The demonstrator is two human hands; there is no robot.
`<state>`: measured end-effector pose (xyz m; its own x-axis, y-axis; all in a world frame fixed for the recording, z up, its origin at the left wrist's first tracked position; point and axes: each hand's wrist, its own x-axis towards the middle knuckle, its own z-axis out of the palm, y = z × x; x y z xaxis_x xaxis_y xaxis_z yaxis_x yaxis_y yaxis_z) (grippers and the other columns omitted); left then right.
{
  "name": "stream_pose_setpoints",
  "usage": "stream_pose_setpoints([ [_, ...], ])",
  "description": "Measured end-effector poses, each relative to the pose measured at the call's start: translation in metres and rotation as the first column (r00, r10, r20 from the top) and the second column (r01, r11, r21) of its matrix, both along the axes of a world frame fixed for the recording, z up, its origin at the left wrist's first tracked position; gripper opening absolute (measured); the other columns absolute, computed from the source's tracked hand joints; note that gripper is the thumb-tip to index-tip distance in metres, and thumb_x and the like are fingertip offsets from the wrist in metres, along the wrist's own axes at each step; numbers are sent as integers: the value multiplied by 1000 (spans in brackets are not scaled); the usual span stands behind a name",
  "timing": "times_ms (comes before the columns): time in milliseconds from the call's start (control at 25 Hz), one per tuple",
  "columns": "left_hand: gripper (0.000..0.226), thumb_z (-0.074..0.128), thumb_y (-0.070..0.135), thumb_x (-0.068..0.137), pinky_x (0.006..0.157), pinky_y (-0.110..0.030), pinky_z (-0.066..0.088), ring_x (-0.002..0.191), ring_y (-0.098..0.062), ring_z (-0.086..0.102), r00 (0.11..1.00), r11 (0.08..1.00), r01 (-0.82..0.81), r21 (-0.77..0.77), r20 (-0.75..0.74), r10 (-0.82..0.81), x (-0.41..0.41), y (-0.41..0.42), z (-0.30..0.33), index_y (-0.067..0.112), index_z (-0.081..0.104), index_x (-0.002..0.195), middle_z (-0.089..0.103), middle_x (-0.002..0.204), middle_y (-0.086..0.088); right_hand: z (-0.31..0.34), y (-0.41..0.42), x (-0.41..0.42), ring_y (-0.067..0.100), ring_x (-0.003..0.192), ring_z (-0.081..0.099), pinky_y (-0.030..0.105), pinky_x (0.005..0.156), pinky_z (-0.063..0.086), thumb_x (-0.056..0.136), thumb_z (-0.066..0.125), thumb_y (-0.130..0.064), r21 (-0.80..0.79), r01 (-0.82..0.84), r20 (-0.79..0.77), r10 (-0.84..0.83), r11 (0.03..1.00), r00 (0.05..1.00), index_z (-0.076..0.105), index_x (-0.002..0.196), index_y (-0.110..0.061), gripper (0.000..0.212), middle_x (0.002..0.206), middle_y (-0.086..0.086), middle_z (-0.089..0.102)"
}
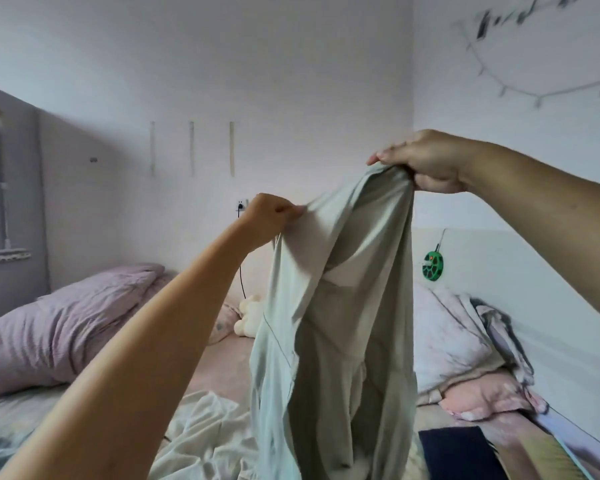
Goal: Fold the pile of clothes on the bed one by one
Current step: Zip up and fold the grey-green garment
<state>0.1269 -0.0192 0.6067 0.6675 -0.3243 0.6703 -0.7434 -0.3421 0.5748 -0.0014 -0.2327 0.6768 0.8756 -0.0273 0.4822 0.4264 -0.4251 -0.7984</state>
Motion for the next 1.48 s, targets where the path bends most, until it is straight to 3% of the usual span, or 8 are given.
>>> stream_pose_setpoints([
  [120, 7, 72, 13, 80, 51, -16, 34, 57, -8, 42, 977, 977, -163, 137, 162, 140, -12, -7, 23, 6, 70, 79, 50, 60, 4, 6, -8, -11, 6, 72, 62, 14, 64, 54, 93, 54, -3, -240, 69, -94, -94, 968, 991, 64, 89, -7, 11, 85, 1, 65],
  [280, 25, 59, -4, 81, 71, -35, 54, 69, -22, 56, 998, 993, -55, -101, 38, 59, -19, -15, 33, 17, 59, 67, 56, 69, -1, -4, -16, -20, 9, 64, 56, 19, 55, 52, 89, 62, -6, -503, 63, -287, -236, 862, 928, 65, 81, -8, 9, 70, 0, 62],
  [520, 19, 48, -5, 91, 69, -33, 56, 70, -19, 57, 950, 957, 170, -235, -217, -223, -30, -35, 21, 9, 54, 80, 55, 78, -8, -25, -11, -14, 15, 70, 65, 30, 64, 55, 87, 60, -23, -245, -125, -445, 3, 962, 895, 62, 96, -8, 17, 78, 5, 65],
  [680, 15, 55, 2, 89, 67, -32, 48, 69, -19, 53, 970, 944, 117, -309, -169, -176, -30, -47, 21, 12, 57, 78, 56, 75, -5, -46, 6, 12, 17, 86, 63, 29, 74, 54, 92, 56, -37, -204, -56, -293, -6, 977, 956, 60, 111, -7, 35, 102, 7, 65],
  [1000, 21, 68, -5, 81, 71, -22, 53, 69, -15, 59, 936, 956, 241, -171, -219, -275, -28, -15, 17, 12, 58, 90, 60, 79, -8, -48, 3, 30, 10, 63, 52, 25, 60, 46, 97, 53, -23, 118, 83, -6, -83, 989, 997, 56, 77, -20, 21, 73, -4, 55],
  [1160, 3, 61, 9, 89, 76, -22, 54, 74, -11, 62, 859, 918, 384, 96, -403, -317, -45, 2, 24, 8, 63, 89, 66, 80, -3, -32, 12, 30, 8, 61, 46, 21, 54, 39, 98, 50, -24, -30, 176, 133, -170, 984, 976, 52, 74, -20, 25, 70, -4, 52],
  [1320, 24, 63, 37, 77, 84, -37, 52, 77, -14, 62, 857, 915, 376, 145, -431, -283, -57, 22, 30, 14, 65, 87, 66, 79, 3, -1, 10, 16, 13, 70, 48, 26, 66, 40, 96, 54, -25, -84, 293, 339, -249, 952, 907, 51, 70, -21, 26, 73, -1, 52],
  [1480, 20, 67, 37, 75, 56, -20, 45, 60, -8, 48, 907, 941, 337, 24, -278, -317, -70, 32, 44, 19, 57, 73, 53, 65, 7, 35, 7, -15, 6, 63, 45, 19, 60, 38, 96, 55, -23, -121, 384, 485, -283, 916, 828, 51, 70, -20, 26, 71, -3, 51],
])
